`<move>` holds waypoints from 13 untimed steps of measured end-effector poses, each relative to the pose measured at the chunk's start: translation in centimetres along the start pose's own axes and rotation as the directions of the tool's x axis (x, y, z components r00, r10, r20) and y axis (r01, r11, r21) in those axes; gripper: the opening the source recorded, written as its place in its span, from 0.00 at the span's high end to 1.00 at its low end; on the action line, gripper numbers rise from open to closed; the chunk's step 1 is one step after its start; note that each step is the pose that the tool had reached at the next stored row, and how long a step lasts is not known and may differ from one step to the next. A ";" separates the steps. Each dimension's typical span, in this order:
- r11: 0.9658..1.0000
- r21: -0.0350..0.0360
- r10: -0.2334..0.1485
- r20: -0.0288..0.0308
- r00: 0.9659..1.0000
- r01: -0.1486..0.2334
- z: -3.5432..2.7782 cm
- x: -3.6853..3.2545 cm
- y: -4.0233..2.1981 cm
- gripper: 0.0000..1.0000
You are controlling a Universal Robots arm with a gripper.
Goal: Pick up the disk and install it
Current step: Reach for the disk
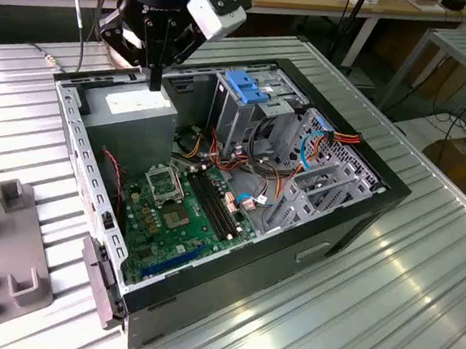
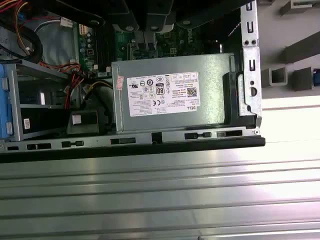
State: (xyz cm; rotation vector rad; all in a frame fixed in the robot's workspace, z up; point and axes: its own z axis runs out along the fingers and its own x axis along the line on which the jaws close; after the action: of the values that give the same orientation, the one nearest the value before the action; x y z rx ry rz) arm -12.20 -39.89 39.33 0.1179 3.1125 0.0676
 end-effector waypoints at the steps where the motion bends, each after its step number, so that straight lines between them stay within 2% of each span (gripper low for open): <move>1: 1.000 0.000 0.000 0.000 1.000 0.000 0.00 0.10 -0.01 0.90; 13: 1.000 0.000 0.000 0.000 1.000 0.000 -0.03 1.05 -0.08 0.90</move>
State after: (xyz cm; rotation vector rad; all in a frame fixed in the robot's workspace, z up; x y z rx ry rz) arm -13.25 -39.89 39.33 0.1181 3.1125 0.0676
